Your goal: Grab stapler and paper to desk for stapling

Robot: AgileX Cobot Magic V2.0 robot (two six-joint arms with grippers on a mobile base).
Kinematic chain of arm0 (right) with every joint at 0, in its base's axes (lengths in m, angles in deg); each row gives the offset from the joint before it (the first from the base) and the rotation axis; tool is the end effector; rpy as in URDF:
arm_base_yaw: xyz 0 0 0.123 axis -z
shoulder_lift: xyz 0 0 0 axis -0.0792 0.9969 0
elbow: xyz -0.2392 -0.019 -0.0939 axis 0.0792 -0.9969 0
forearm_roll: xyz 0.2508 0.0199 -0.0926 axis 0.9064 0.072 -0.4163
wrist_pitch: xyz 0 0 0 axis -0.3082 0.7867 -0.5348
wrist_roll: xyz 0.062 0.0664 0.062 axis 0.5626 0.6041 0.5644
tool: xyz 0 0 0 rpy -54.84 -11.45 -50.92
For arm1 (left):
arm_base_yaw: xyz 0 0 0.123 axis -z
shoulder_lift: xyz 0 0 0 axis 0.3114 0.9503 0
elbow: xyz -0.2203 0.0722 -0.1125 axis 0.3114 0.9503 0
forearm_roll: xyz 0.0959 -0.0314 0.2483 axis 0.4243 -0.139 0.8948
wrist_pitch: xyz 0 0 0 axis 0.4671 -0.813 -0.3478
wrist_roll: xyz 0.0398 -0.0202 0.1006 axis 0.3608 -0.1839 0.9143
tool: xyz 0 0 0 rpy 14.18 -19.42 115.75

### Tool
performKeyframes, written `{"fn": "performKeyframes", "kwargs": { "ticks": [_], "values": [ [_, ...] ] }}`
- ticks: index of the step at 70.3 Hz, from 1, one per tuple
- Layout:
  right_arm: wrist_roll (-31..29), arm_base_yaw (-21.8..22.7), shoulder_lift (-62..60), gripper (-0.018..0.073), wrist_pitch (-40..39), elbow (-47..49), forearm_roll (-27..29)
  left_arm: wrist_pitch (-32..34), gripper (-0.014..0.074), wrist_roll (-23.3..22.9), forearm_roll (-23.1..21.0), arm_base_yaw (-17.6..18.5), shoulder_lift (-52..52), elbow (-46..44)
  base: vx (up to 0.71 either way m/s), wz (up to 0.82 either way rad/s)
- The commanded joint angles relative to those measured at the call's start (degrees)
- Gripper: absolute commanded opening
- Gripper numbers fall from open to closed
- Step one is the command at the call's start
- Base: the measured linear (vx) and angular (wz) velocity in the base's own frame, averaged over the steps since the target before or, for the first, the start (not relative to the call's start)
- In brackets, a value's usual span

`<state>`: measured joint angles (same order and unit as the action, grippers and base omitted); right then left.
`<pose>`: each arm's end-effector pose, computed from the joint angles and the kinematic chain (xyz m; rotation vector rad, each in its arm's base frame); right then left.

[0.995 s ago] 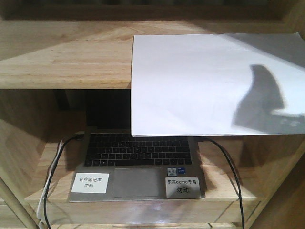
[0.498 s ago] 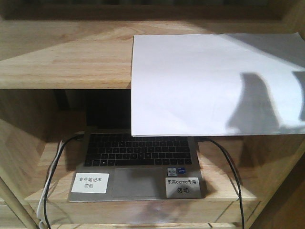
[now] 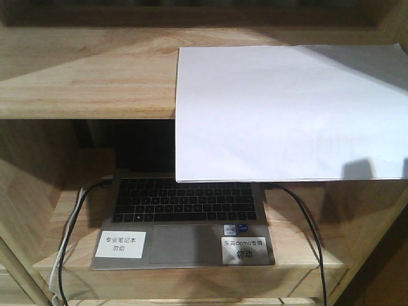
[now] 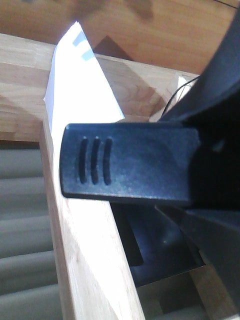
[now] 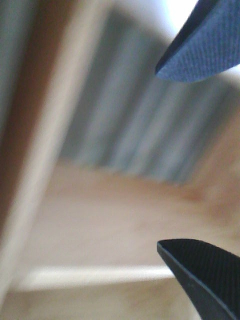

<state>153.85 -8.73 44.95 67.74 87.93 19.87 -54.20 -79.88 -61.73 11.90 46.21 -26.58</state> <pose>0.1096 0.0278 0.3708 0.6441 1.1294 1.3389 0.0315 -0.0360 0.4024 0.5301 1.6031 -0.5221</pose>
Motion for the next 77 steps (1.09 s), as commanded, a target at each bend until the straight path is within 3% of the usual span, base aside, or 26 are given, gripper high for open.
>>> {"fn": "performKeyframes", "kwargs": {
  "ticks": [1, 21, 36, 50, 66, 77],
  "values": [
    [-0.67, -4.24, -1.29, 0.0594, -0.85, -1.01, -0.19, 6.7, -0.0006, -0.1, -1.01, 0.3, 0.82, -1.22, 0.0, 0.0],
    [-0.67, -17.42, -2.55, 0.0594, -0.53, -9.42, 3.88, 6.7, -0.0006, -0.1, -1.01, 0.3, 0.82, -1.22, 0.0, 0.0],
    [-0.56, -20.55, -2.36, 0.0594, -5.36, -16.26, 8.49, 6.7, -0.0006, -0.1, -1.01, 0.3, 0.82, -1.22, 0.0, 0.0],
    [-1.78, -20.55, 3.67, 0.0594, -25.84, -24.7, 9.3, 6.7, -0.0006, -0.1, -1.01, 0.3, 0.82, -1.22, 0.0, 0.0],
    [-16.19, -20.55, 17.59, 0.0594, -49.94, -27.36, 15.42, 6.7, -0.0006, -0.1, -1.01, 0.3, 0.82, -1.22, 0.0, 0.0],
    [-16.75, -20.55, 27.58, 0.0594, -62.49, -27.36, 15.7, 6.7, -0.0006, -0.1, -1.01, 0.3, 0.82, -1.22, 0.0, 0.0]
  ]
}}
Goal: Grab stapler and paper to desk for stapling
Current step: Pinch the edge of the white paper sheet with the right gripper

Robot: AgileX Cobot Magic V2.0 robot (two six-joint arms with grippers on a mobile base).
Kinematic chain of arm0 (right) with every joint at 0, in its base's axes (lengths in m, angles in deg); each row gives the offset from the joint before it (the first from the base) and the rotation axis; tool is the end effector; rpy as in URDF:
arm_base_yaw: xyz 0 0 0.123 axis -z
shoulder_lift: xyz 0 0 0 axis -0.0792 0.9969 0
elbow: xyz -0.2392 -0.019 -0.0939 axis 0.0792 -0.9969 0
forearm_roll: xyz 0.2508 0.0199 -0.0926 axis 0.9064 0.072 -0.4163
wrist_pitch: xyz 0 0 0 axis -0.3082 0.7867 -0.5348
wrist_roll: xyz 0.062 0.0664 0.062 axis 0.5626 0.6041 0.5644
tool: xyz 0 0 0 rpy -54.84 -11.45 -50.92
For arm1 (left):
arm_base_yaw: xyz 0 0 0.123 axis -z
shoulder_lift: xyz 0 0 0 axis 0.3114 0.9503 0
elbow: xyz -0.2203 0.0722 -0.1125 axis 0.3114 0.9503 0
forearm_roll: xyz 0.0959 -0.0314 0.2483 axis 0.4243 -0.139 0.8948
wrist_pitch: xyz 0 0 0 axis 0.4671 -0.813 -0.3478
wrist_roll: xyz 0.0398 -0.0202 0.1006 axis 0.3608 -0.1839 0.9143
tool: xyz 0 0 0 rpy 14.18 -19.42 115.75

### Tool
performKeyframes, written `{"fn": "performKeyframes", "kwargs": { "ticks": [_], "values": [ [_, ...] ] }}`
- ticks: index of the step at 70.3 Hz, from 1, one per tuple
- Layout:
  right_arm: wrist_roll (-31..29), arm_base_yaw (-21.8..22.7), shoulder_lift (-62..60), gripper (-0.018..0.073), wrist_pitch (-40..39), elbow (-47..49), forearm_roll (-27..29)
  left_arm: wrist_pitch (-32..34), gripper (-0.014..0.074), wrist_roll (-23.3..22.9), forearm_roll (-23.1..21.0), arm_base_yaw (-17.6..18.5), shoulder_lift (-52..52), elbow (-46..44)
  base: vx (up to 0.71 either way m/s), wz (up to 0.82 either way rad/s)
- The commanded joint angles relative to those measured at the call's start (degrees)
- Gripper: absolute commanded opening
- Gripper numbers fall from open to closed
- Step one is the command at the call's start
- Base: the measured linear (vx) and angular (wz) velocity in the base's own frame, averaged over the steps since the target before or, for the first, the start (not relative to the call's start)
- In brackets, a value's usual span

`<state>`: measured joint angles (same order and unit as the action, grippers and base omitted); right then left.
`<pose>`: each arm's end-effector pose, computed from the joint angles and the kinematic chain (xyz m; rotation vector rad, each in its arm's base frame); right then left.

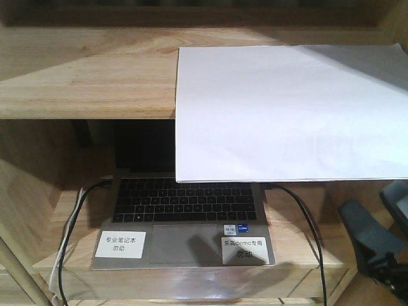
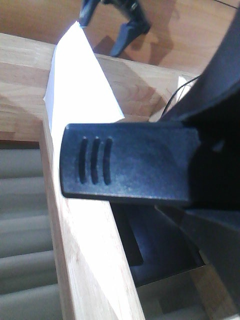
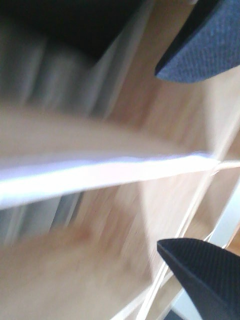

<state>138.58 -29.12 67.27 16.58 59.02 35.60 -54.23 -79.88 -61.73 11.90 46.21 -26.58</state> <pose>0.1315 0.0883 0.2214 0.4728 1.2777 1.6413 0.0315 -0.0360 0.4023 0.5303 1.6036 -0.5221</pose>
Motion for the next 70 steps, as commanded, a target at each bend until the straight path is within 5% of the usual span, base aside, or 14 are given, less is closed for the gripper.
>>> {"fn": "performKeyframes", "kwargs": {
  "ticks": [1, 12, 70],
  "values": [
    [-1.48, -0.15, 6.1, 0.0594, -12.77, 1.55, -0.02, 6.72, -0.0006, -0.1, -1.01, 0.3, 0.82, -1.22, 0.0, 0.0],
    [-1.43, -0.15, 15.11, 0.0594, -22.28, 1.55, 0.43, 6.72, -0.0006, -0.1, -1.01, 0.3, 0.82, -1.22, 0.0, 0.0],
    [-10.53, -0.15, 22.22, 0.0571, -19.59, 18.14, 2.06, 6.73, -0.0006, -0.1, -1.01, 0.3, 0.82, -1.22, 0.0, 0.0]
  ]
}}
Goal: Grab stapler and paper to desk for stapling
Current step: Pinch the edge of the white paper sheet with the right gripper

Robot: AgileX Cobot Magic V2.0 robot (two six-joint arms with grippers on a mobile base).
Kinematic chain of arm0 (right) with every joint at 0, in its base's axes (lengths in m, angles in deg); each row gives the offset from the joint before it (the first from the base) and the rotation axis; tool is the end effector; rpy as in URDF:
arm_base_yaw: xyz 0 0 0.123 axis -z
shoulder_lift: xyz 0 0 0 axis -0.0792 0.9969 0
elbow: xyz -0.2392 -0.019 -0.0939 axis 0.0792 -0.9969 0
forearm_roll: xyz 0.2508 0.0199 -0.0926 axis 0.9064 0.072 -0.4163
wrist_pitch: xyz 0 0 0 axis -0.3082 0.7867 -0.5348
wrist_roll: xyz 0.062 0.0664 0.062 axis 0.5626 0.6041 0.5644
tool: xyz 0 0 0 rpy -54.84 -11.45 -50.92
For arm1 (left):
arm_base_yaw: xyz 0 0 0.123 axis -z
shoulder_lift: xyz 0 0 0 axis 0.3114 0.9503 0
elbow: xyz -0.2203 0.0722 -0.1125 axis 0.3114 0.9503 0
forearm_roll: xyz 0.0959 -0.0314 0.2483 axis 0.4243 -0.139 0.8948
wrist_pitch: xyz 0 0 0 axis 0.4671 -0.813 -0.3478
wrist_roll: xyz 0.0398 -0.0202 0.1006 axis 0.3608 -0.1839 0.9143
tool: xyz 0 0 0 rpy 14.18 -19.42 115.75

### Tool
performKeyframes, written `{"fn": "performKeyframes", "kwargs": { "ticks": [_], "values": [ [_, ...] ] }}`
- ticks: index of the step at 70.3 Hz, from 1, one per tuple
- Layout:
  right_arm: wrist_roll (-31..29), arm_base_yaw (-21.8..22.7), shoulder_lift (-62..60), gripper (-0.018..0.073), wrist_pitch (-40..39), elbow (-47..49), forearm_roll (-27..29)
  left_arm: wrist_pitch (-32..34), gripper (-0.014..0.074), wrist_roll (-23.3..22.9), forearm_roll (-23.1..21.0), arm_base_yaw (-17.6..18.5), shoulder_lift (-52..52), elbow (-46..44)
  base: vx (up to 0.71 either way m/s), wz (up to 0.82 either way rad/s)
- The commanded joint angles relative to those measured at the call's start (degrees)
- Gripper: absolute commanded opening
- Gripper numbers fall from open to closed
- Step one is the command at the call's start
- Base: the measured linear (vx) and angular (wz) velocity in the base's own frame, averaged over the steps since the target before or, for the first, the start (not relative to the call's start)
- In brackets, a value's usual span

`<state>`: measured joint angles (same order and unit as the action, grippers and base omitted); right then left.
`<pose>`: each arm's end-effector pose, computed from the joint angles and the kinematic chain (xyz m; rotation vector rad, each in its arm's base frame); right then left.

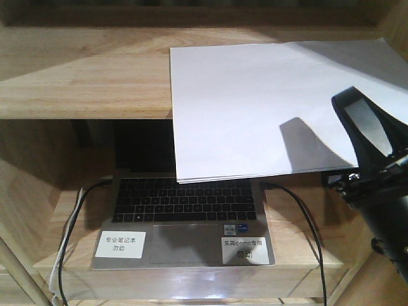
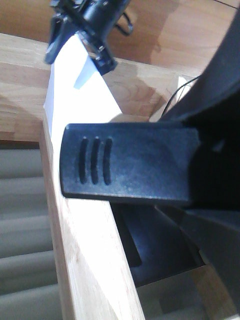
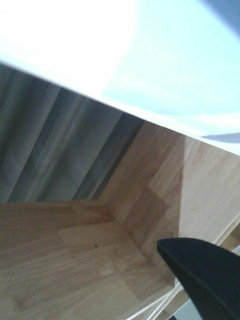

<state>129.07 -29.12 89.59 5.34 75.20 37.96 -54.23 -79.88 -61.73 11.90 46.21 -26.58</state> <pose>0.1875 0.1208 0.2600 0.3764 1.1743 1.5313 0.0315 -0.0360 0.4023 0.5303 1.6036 -0.5221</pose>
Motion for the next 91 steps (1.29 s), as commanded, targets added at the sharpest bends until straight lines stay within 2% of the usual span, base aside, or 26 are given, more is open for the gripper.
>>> {"fn": "performKeyframes", "kwargs": {
  "ticks": [1, 8, 14, 34, 91],
  "values": [
    [-1.03, -0.15, -0.1, 0.0566, -8.3, 1.96, -0.3, 6.73, -0.0006, -0.1, -1.01, 0.3, 0.82, -1.22, 0.0, 0.0],
    [-1.03, -0.15, -0.1, 0.0498, -8.18, 1.9, -0.26, 6.73, -0.0006, -0.1, -1.01, 0.3, 0.82, -1.22, 0.0, 0.0],
    [-1.03, -0.15, -0.1, 0.0403, -8.18, 1.9, -0.33, 6.73, -0.0006, -0.1, -1.01, 0.3, 0.82, -1.22, 0.0, 0.0],
    [-1.03, -0.15, -0.1, -0.0017, -8.94, 1.9, -3.07, 6.73, -0.0006, -0.1, -1.01, 0.3, 0.82, -1.22, 0.0, 0.0],
    [-0.55, -0.09, -2.59, -0.0007, -10.61, 2.05, -4.43, 6.73, -0.0006, -0.1, -1.01, 0.3, 0.82, -1.22, 0.0, 0.0]
  ]
}}
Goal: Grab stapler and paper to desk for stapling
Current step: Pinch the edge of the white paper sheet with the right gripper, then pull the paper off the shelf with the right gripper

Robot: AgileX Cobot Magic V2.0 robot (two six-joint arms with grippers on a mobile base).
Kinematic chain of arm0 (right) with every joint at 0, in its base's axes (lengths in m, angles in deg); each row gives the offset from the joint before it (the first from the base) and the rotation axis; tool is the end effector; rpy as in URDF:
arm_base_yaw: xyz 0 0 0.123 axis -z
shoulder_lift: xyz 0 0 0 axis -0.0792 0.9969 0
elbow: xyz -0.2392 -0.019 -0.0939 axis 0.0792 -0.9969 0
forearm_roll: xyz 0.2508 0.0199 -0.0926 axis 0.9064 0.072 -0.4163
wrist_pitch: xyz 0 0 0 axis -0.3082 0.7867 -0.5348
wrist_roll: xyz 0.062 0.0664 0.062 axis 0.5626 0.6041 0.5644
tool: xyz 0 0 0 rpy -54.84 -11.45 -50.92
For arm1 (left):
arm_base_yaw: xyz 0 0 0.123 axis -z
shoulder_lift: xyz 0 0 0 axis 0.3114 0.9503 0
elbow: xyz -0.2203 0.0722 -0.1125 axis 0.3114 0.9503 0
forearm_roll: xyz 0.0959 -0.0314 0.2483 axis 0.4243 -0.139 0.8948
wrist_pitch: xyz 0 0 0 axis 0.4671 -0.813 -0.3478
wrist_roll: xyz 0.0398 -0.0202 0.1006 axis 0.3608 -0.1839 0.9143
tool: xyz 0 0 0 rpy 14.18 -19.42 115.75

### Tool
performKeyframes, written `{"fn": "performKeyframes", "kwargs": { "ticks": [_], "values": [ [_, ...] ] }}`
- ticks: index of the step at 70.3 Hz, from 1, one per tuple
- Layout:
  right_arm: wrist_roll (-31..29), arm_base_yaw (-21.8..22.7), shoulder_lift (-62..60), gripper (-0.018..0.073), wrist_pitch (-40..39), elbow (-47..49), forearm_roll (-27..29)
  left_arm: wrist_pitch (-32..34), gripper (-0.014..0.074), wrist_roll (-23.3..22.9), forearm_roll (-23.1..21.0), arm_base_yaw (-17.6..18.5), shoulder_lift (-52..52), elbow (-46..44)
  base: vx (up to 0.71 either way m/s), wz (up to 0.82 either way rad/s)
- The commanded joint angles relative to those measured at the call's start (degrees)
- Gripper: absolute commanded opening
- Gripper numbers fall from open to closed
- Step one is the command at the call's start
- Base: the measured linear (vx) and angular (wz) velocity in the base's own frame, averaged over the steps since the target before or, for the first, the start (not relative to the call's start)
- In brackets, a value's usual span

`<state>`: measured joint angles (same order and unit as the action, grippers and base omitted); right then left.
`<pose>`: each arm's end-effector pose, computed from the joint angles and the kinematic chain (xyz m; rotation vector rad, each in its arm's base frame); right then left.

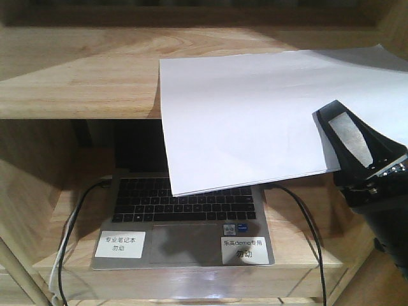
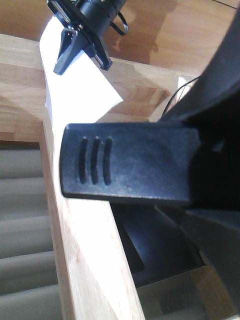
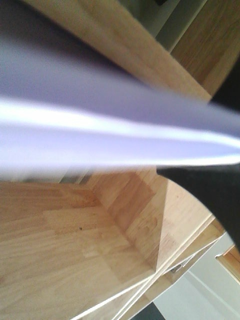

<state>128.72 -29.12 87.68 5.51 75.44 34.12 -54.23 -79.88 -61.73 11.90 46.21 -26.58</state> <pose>0.1803 0.1241 0.2684 0.2871 1.1608 1.5465 0.0315 -0.0360 0.4023 0.5303 1.6036 -0.5221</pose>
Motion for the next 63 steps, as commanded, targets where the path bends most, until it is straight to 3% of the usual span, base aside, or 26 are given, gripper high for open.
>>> {"fn": "performKeyframes", "kwargs": {
  "ticks": [1, 14, 30, 51, 63],
  "values": [
    [-0.2, -0.09, -0.67, -0.0007, -10.83, 1.81, -0.58, 6.73, -0.0006, -0.1, -1.01, 0.3, 0.82, -1.22, 0.0, 0.0],
    [-0.26, -0.09, -0.67, -0.0007, -10.73, 2.34, -0.84, 6.73, -0.0006, -0.1, -1.01, 0.3, 0.82, -1.22, 0.0, 0.0],
    [-2.38, 0.03, -2.48, -0.0007, -9.26, 7.11, -5.2, 6.73, -0.0006, -0.1, -1.01, 0.3, 0.82, -1.22, 0.0, 0.0],
    [-3.5, 0.19, -6.99, -0.0007, -6.41, 7.9, -3.57, 6.73, -0.0006, -0.1, -1.01, 0.3, 0.82, -1.22, 0.0, 0.0],
    [0.43, 8.21, -9.77, -0.0007, -5.24, 7.9, -9.16, 6.73, -0.0006, -0.1, -1.01, 0.3, 0.82, -1.22, 0.0, -0.01]
  ]
}}
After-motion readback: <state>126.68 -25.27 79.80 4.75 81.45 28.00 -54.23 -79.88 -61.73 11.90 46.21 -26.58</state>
